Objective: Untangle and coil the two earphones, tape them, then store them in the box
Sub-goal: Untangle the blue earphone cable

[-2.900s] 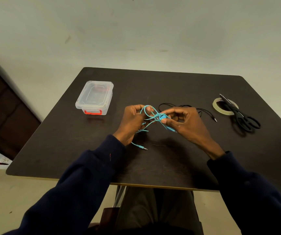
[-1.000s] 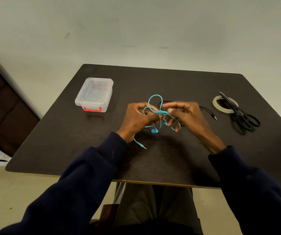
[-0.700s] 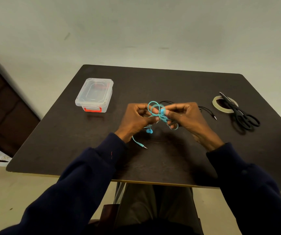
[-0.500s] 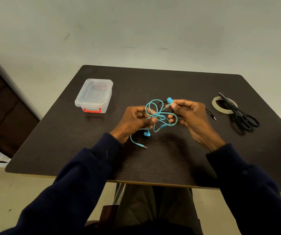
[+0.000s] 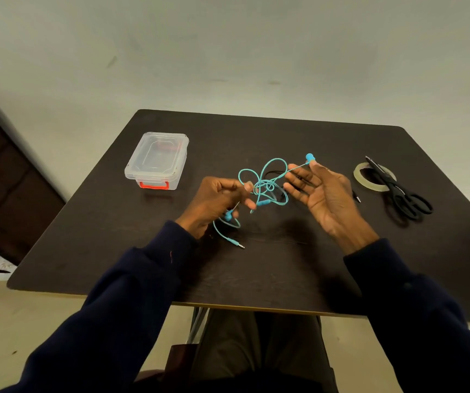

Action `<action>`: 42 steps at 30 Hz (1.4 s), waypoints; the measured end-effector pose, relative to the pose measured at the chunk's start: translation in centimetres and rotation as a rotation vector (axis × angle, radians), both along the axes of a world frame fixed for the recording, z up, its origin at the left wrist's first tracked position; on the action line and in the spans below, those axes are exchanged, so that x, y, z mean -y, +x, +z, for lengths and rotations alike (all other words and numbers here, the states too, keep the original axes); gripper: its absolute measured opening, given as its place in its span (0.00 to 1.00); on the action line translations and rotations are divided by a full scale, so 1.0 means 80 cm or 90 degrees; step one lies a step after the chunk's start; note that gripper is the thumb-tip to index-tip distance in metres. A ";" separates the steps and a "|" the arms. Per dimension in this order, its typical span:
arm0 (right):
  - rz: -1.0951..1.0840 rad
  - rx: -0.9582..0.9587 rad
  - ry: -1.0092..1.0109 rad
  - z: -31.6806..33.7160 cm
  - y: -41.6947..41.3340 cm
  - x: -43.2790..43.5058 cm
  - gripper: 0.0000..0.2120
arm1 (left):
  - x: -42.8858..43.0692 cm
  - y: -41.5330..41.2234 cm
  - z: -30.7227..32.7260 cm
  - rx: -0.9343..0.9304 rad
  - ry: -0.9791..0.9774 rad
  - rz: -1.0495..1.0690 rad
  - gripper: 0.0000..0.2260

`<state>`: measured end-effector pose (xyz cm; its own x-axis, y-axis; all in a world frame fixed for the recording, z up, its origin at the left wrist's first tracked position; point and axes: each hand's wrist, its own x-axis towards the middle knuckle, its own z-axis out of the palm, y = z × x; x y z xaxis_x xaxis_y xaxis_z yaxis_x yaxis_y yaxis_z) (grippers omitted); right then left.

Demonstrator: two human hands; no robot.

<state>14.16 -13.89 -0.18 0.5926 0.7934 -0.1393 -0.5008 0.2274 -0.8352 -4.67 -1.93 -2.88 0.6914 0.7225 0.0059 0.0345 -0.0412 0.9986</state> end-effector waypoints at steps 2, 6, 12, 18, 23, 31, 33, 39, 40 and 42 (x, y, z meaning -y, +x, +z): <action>-0.008 -0.008 0.002 -0.001 -0.002 -0.001 0.06 | -0.003 -0.003 0.000 -0.004 0.009 0.007 0.12; -0.040 -0.017 -0.003 -0.004 -0.001 -0.003 0.07 | -0.005 -0.008 0.002 -0.043 0.030 0.013 0.13; -0.056 0.043 -0.044 -0.006 0.013 0.002 0.06 | -0.016 -0.019 0.003 -0.053 -0.028 -0.033 0.13; 0.089 0.339 -0.235 -0.008 0.007 0.017 0.10 | -0.020 -0.012 -0.004 -0.065 -0.002 -0.049 0.11; 0.192 0.434 -0.324 -0.001 0.001 0.029 0.07 | -0.019 -0.005 -0.001 -0.044 0.098 0.033 0.09; 0.017 0.758 -0.199 0.016 -0.017 0.029 0.08 | -0.009 0.002 0.010 0.058 0.032 0.025 0.10; 0.012 0.760 -0.134 0.019 -0.036 0.020 0.06 | -0.005 0.004 0.016 0.075 -0.005 0.018 0.10; 0.025 0.769 -0.172 -0.001 -0.064 -0.003 0.16 | -0.003 -0.004 0.024 0.054 -0.033 0.029 0.14; 0.021 0.741 -0.155 -0.003 -0.064 -0.004 0.15 | -0.004 -0.007 0.024 0.054 -0.040 0.026 0.14; 0.017 0.696 -0.138 -0.007 -0.062 -0.005 0.12 | -0.003 -0.012 0.024 0.056 -0.027 0.015 0.11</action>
<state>9.17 -13.52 -0.70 0.4640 0.8296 0.3106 0.5261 0.0240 -0.8501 -5.66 -1.66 -0.97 0.6722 0.7395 0.0352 -0.0526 0.0003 0.9986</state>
